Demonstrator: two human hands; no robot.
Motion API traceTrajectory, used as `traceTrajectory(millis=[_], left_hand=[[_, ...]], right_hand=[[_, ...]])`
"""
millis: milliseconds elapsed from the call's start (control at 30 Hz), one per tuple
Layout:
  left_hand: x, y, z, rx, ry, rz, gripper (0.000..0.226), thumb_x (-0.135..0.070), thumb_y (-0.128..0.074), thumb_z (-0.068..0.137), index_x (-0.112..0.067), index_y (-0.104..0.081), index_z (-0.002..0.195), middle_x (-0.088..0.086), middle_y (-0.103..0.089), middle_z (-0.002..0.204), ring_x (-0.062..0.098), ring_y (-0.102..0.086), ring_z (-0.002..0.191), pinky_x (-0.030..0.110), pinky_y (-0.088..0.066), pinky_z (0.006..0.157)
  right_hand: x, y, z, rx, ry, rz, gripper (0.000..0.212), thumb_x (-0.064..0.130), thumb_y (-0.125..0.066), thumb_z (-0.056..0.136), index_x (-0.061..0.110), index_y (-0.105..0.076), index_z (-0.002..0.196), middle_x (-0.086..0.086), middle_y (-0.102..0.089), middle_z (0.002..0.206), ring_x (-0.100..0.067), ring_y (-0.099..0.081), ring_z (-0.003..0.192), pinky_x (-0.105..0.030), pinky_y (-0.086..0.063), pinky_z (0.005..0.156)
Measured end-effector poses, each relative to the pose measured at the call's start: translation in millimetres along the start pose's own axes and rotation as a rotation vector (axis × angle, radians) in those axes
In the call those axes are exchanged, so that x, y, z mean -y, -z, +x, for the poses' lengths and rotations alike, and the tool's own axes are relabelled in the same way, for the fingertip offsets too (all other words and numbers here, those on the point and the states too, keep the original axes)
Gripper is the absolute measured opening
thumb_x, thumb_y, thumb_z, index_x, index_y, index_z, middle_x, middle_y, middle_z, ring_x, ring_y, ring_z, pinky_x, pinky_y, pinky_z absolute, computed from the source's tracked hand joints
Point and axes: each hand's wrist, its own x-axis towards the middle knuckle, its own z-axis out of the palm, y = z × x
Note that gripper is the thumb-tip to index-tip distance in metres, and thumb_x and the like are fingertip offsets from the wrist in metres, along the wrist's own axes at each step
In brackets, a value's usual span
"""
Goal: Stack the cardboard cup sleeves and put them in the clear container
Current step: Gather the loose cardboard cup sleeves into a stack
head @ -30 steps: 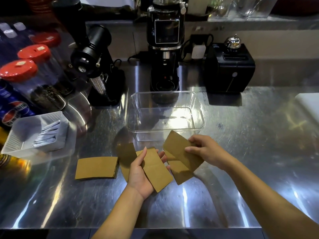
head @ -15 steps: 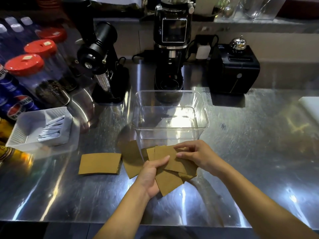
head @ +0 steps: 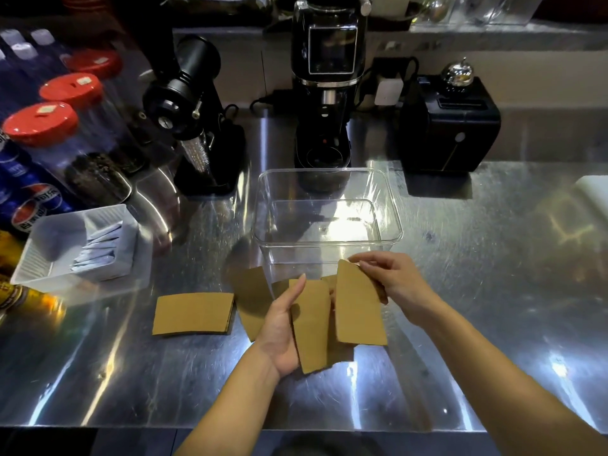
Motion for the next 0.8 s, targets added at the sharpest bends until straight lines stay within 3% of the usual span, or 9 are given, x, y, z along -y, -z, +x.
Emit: traceTrajectory(millis=[100,267,333,433,567,667,800], left_hand=[[-2.8,3.3,-0.3,0.090,0.079,-0.002,0.060,-0.050,-0.059,0.078,-0.003,-0.063,0.114,0.018,-0.071,0.106,0.033,-0.065,0.102,0.048,-0.049,0.092],[2.5,-3.0,-0.5,0.164,0.140,-0.008,0.061,-0.042,-0.074,0.067,-0.003,-0.063,0.112,0.022,-0.069,0.098,0.036,-0.067,0.088,0.045,-0.053,0.085],[3.1,-2.3,-2.1,0.151,0.144,-0.004,0.051,-0.033,-0.076,0.066,-0.004,-0.065,0.106,0.019,-0.068,0.090,0.031,-0.067,0.080,0.045,-0.053,0.081],[0.4,4.9,-4.1,0.059,0.120,-0.036,0.038,-0.021,-0.071,0.071,0.000,-0.065,0.101,0.015,-0.066,0.081,0.024,-0.064,0.071,0.040,-0.056,0.071],[-9.2,13.7,-4.5,0.023,0.011,-0.085,0.030,-0.008,-0.061,0.068,0.000,-0.065,0.097,0.013,-0.067,0.080,0.023,-0.064,0.070,0.035,-0.057,0.068],[-16.4,19.5,-4.1,-0.022,-0.031,-0.084,0.028,-0.009,-0.057,0.073,0.000,-0.066,0.098,0.014,-0.070,0.085,0.023,-0.066,0.074,0.034,-0.056,0.070],[-19.0,20.9,1.0,-0.052,-0.088,-0.151,0.037,-0.020,-0.061,0.072,-0.001,-0.064,0.104,0.010,-0.063,0.080,0.020,-0.061,0.068,0.034,-0.053,0.069]], right_hand=[[4.4,2.2,3.3,0.097,0.063,-0.040,0.011,0.009,-0.062,0.084,0.016,-0.068,0.090,0.004,-0.058,0.052,-0.010,-0.043,0.043,-0.019,-0.035,0.037],[-6.1,-25.2,5.9,0.190,0.074,-0.080,0.013,0.011,-0.068,0.079,0.022,-0.064,0.084,0.008,-0.055,0.052,-0.007,-0.045,0.041,-0.021,-0.036,0.037],[-11.7,-31.1,6.6,0.188,0.076,-0.084,0.016,0.013,-0.070,0.077,0.025,-0.063,0.085,0.008,-0.056,0.058,-0.010,-0.050,0.049,-0.020,-0.041,0.042],[-22.3,-29.9,8.1,0.083,0.105,-0.249,0.016,0.027,-0.069,0.078,0.026,-0.061,0.092,0.006,-0.057,0.074,-0.008,-0.053,0.063,-0.017,-0.043,0.059],[-36.8,-22.7,8.4,-0.120,0.063,-0.413,0.017,0.032,-0.066,0.079,0.021,-0.061,0.091,0.006,-0.057,0.078,-0.012,-0.052,0.071,-0.021,-0.040,0.061],[-46.9,-21.4,6.6,-0.135,-0.002,-0.582,0.038,0.041,-0.069,0.074,0.012,-0.060,0.097,0.000,-0.054,0.087,-0.015,-0.052,0.077,-0.030,-0.043,0.066],[-56.2,-26.1,-4.0,-0.198,-0.077,-0.842,0.062,0.063,-0.067,0.062,0.015,-0.055,0.099,-0.004,-0.053,0.098,-0.024,-0.050,0.095,-0.037,-0.041,0.079]])
